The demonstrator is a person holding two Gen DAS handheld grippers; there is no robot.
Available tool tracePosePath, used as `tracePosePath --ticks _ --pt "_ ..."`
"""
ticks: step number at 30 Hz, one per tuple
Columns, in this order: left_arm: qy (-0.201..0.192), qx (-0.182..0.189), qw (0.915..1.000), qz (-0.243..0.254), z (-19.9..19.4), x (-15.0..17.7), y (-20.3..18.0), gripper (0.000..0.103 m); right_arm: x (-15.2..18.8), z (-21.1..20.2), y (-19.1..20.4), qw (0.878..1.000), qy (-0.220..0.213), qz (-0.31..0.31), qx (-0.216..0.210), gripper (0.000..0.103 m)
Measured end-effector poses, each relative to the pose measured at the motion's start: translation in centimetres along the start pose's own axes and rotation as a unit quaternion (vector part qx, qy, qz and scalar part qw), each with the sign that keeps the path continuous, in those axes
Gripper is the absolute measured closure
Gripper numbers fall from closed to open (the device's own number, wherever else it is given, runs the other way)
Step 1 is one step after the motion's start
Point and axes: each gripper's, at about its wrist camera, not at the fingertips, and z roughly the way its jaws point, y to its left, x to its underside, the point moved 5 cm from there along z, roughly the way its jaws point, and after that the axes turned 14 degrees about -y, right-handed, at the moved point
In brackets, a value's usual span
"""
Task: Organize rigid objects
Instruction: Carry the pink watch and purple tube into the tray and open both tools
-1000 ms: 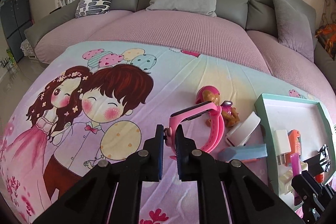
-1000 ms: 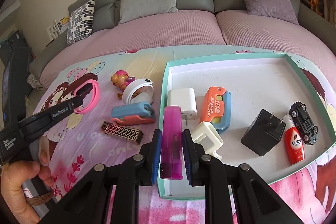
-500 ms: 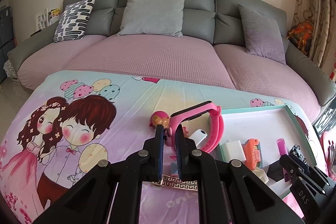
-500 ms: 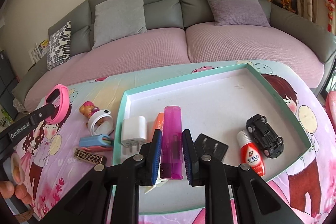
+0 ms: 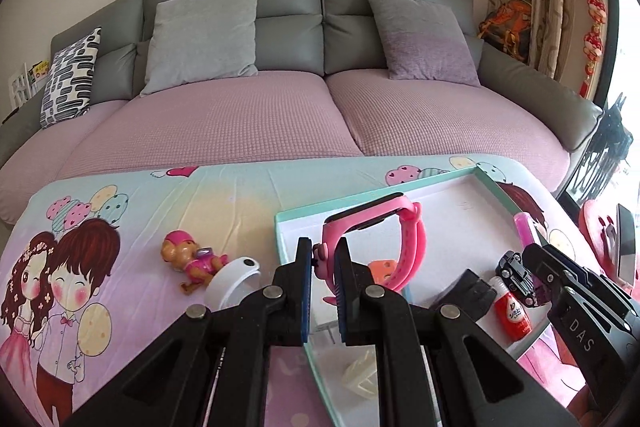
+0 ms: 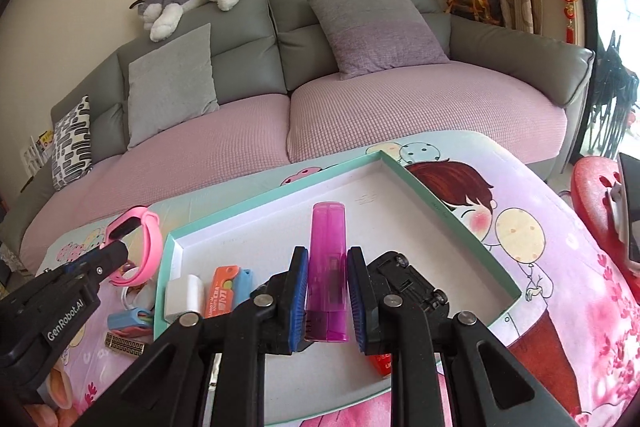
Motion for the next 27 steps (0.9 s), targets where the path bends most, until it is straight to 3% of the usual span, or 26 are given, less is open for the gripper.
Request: tracePosePath --ticks 8,24,25,27 --pt "0.014 0.017 0.9994 0.026 1.4 0.8 -2.9 0.092 1.2 1.5 -1.3 1.0 0.025 0.01 0.007 0.082" --pt "0.058 0.019 0.9972 0.044 3.5 3.0 -4.4 0.092 2.3 2.3 -0.4 0.999 0.046 -0.009 0.004 0.081" --pt "0.059 0.02 0.9971 0.043 3.5 3.0 -4.4 0.089 2.3 2.3 -0.4 0.999 0.048 -0.013 0.006 0.081" --pt "0.059 0.022 0.9972 0.04 3.3 2.9 -4.4 0.071 2.4 2.3 -0.3 0.999 0.049 -0.022 0.008 0.081"
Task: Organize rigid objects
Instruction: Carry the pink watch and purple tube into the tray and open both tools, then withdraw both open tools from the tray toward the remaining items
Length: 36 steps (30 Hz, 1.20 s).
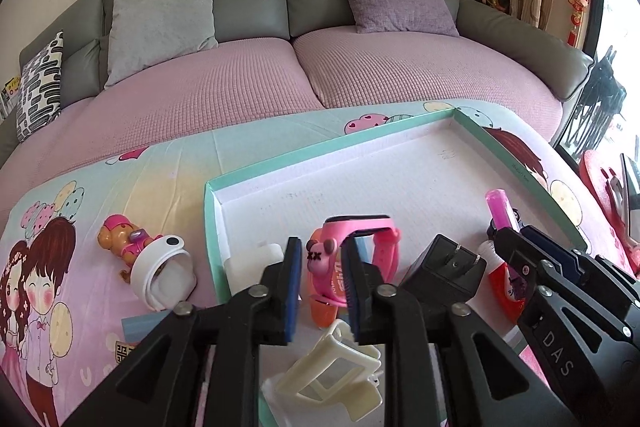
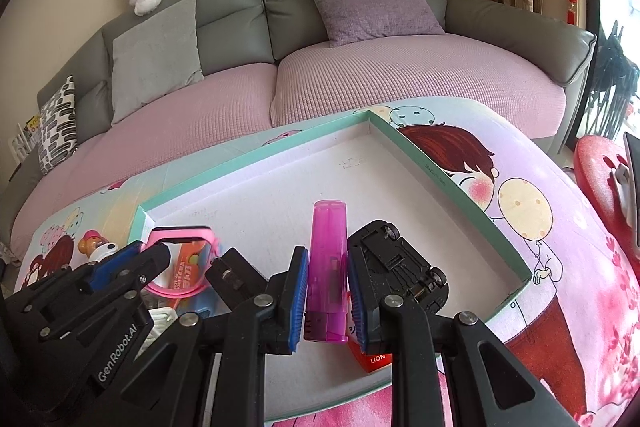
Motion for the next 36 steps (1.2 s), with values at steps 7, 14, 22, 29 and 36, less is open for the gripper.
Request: tracePosePath --ticks 7,14,22,29,36 --pt "-0.003 -0.013 0.9999 -0.005 -0.8 -0.5 0.9 0.042 -0.3 -0.5 0.1 1.0 -0.004 -0.01 0.002 0.07" --pt "-0.006 -0.035 0.9989 -0.031 -1.7 -0.9 3.0 0.026 -1.0 -1.3 0.1 1.0 -0.019 -0.008 0.004 0.047" --pt "0.001 -0.07 0.9937 -0.088 -1.8 -0.5 6.7 0.017 -1.0 -1.3 0.6 1.0 -0.017 -0.005 -0.007 0.025" --pt "0.01 -0.093 0.9859 -0.139 -1.8 0.5 9.9 0.017 -0.8 -1.1 1.5 1.0 -0.014 -0.01 -0.018 0.008" --pt "0.009 -0.104 0.9822 -0.156 -2.1 0.9 11.3 0.014 -0.7 -1.1 2.0 1.0 -0.018 -0.011 -0.023 0.0"
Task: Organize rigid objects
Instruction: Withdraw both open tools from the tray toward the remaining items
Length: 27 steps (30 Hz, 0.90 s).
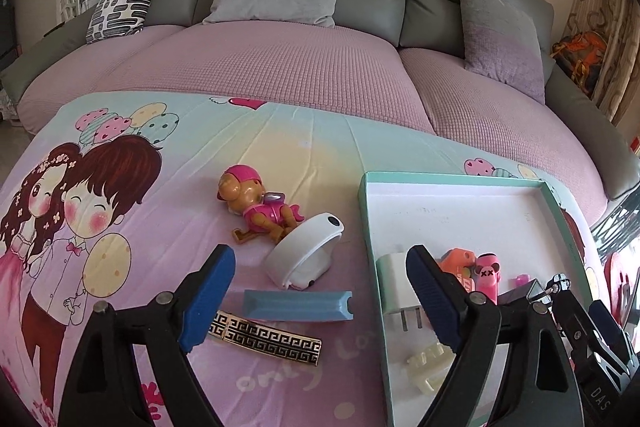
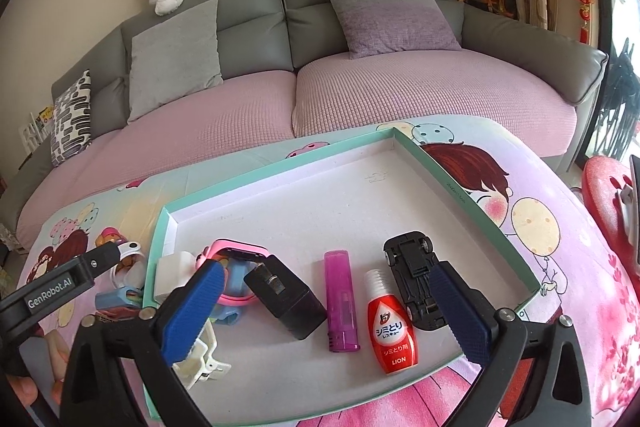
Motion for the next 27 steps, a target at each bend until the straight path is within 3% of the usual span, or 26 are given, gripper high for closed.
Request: tracePosePath --ticks 2,11,27 --pt "-0.001 -0.005 1.0 -0.001 0.0 -0.1 0.3 0.009 0.0 0.0 0.1 1.0 -0.002 -0.004 0.004 0.0" --pt "-0.004 -0.025 0.999 -0.037 -0.1 -0.4 3.2 0.009 -0.3 -0.5 1.5 1.0 -0.013 -0.023 -0.003 0.0" --pt "-0.063 -0.098 0.9858 -0.121 -3.5 -1.7 13.1 0.004 0.8 -1.7 10.5 0.991 -0.024 -0.069 -0.111 0.0"
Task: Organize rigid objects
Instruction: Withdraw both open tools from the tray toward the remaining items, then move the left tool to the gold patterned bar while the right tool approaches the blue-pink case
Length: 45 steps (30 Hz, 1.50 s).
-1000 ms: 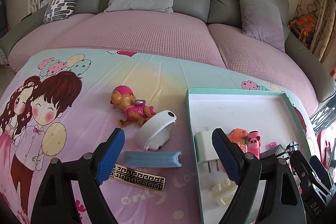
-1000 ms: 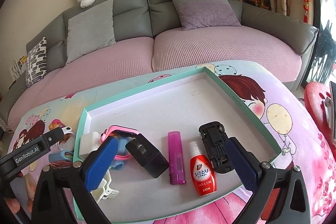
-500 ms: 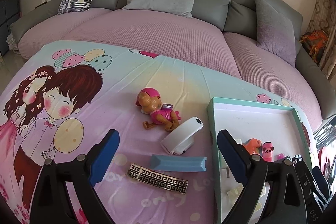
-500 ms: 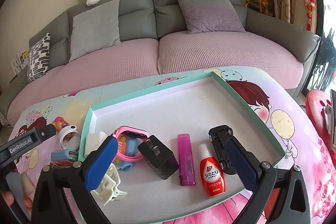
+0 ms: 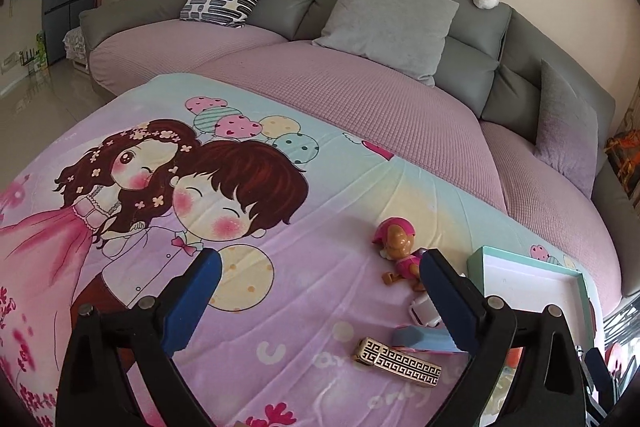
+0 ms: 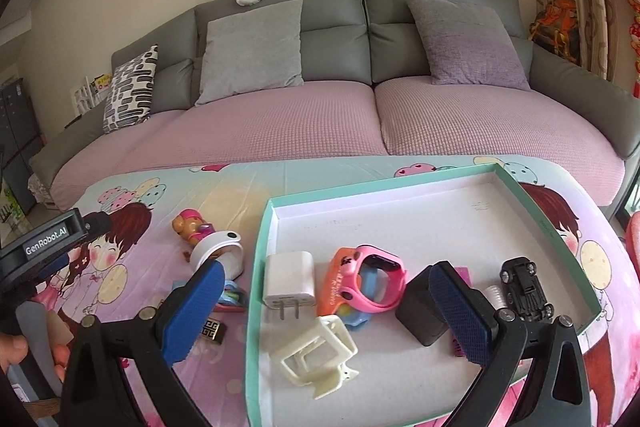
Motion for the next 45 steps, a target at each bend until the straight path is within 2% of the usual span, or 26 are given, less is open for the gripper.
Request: tracePosePath --ticks 8,13,16,25,32,36,45 --pt "-0.01 -0.012 0.9997 -0.02 -0.2 -0.3 2.6 0.004 1.4 1.4 2.3 0.999 0.024 0.006 -0.036 0.0" --pt "-0.001 -0.015 0.9996 -0.023 0.3 0.0 3.7 0.004 2.4 2.3 2.8 0.998 0.049 0.015 -0.044 0.0" --pt "0.013 -0.015 0.9997 -0.015 0.8 0.5 3.9 0.004 2.6 2.5 3.5 0.998 0.05 0.008 -0.044 0.0" --pt "0.086 0.012 0.9952 0.044 2.3 3.8 2.0 0.004 2.6 2.5 3.2 0.998 0.052 0.024 -0.04 0.0" --pt "0.119 0.038 0.9892 0.077 2.7 5.8 0.3 0.004 2.0 2.6 2.6 0.997 0.058 0.036 -0.031 0.0" --pt "0.132 0.05 0.9846 0.104 3.0 6.9 -0.8 0.004 1.9 3.3 3.0 0.997 0.069 0.027 -0.024 0.0" --pt "0.143 0.052 0.982 0.112 3.1 7.6 -1.4 0.004 1.8 3.1 3.4 0.998 0.059 0.012 -0.025 0.0"
